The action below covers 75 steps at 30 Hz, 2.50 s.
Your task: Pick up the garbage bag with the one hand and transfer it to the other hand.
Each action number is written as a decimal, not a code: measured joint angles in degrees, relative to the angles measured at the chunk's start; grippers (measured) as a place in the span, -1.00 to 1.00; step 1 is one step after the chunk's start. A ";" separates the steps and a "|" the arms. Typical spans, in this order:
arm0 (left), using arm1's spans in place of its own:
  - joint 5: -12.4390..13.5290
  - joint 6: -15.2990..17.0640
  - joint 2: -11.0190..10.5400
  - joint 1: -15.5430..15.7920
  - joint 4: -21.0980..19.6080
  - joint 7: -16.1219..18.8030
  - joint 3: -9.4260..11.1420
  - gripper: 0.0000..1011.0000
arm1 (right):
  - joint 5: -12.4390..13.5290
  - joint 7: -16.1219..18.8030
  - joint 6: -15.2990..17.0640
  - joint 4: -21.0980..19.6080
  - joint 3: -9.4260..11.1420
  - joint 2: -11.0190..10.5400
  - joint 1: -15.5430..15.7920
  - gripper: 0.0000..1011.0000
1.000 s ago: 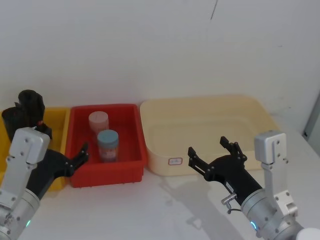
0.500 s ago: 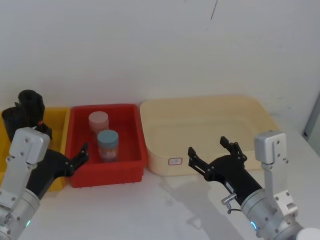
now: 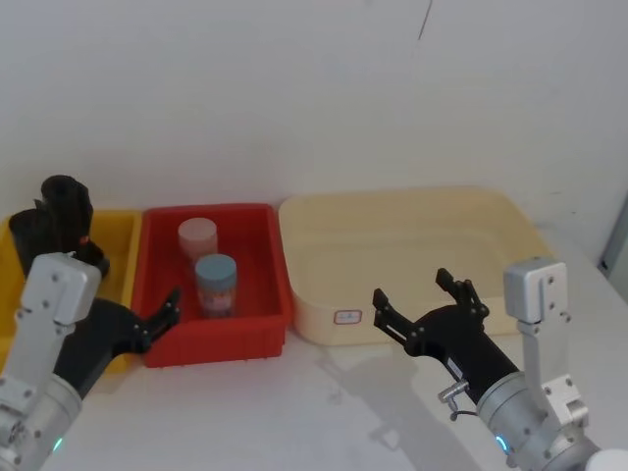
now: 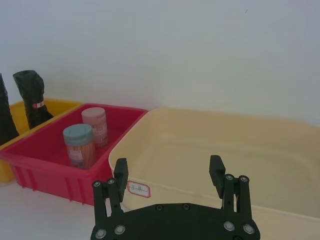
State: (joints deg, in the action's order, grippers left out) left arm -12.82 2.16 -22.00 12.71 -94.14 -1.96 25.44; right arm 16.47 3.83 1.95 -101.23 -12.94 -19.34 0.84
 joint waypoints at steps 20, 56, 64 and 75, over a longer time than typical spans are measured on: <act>-6.39 6.61 -1.42 -6.64 -5.89 1.74 -7.29 0.98 | 0.00 0.00 0.00 0.00 0.00 0.00 0.00 0.98; -6.18 10.15 1.48 1.47 4.24 0.85 -9.66 0.98 | 0.00 0.00 0.00 0.00 0.00 0.00 0.00 0.98; -5.96 9.99 1.83 2.62 6.54 0.33 -10.12 0.98 | 0.00 0.00 0.00 0.00 0.00 0.00 0.00 0.98; -5.37 9.42 2.42 6.19 11.42 -1.67 -9.96 0.98 | 0.00 0.00 0.00 0.00 0.00 0.00 0.00 0.98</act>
State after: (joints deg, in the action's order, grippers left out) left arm -18.19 11.57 -19.58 18.89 -82.72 -3.63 15.48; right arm 16.47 3.83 1.95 -101.23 -12.94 -19.33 0.84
